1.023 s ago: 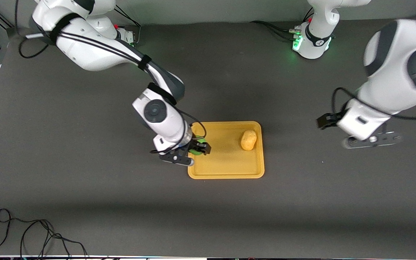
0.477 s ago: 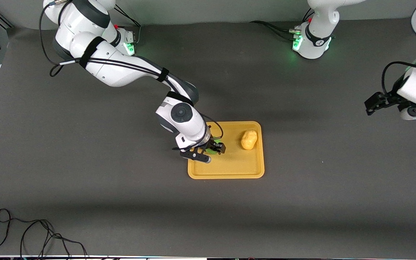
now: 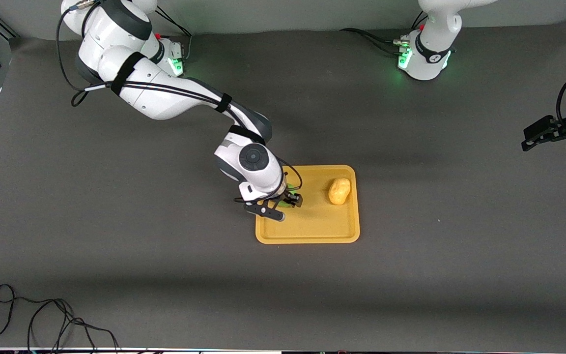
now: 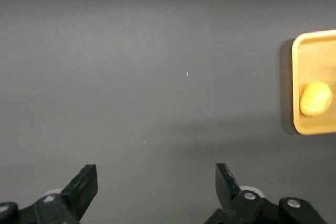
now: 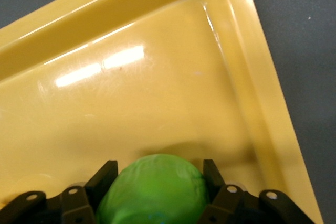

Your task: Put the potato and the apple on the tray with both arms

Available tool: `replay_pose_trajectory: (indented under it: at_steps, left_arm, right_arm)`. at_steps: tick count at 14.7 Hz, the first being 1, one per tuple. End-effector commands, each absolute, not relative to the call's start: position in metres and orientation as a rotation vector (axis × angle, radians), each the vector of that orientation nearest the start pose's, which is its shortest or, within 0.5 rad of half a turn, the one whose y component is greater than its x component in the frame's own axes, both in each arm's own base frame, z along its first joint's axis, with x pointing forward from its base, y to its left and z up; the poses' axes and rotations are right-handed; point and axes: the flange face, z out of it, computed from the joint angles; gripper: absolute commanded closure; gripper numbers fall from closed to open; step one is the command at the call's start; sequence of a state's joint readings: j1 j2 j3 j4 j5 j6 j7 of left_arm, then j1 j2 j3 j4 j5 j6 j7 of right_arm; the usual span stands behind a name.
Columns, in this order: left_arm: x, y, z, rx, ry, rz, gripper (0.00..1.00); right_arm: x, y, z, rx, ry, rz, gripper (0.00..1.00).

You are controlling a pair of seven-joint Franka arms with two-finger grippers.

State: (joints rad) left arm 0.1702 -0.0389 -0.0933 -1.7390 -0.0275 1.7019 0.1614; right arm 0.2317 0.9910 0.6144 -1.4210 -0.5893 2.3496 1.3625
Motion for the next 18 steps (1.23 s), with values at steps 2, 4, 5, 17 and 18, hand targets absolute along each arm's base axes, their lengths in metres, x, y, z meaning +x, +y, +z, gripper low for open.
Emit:
replay_pose_trajectory:
  at_steps: [2, 4, 5, 17, 18]
  left_arm:
    - [0.579, 0.032, 0.592, -3.192, 0.17, 0.078, 0.0]
    - [0.59, 0.031, 0.597, -3.197, 0.167, 0.085, 0.0]
    - [0.593, 0.03, 0.597, -3.198, 0.164, 0.085, 0.0]
    - [0.587, 0.005, 0.58, -3.152, 0.223, 0.016, 0.0]
    - [0.582, 0.005, 0.58, -3.153, 0.226, 0.026, 0.0]
  right_arm:
    - [0.56, 0.484, 0.188, -2.928, 0.604, -0.035, 0.0]
    - [0.564, 0.485, 0.202, -2.905, 0.609, -0.039, 0.0]
    - [0.57, 0.482, 0.215, -2.887, 0.615, -0.047, 0.0]
    - [0.637, 0.274, 0.434, -3.153, -0.049, 0.078, 0.0]
    - [0.641, 0.24, 0.448, -3.147, -0.038, 0.083, 0.0]
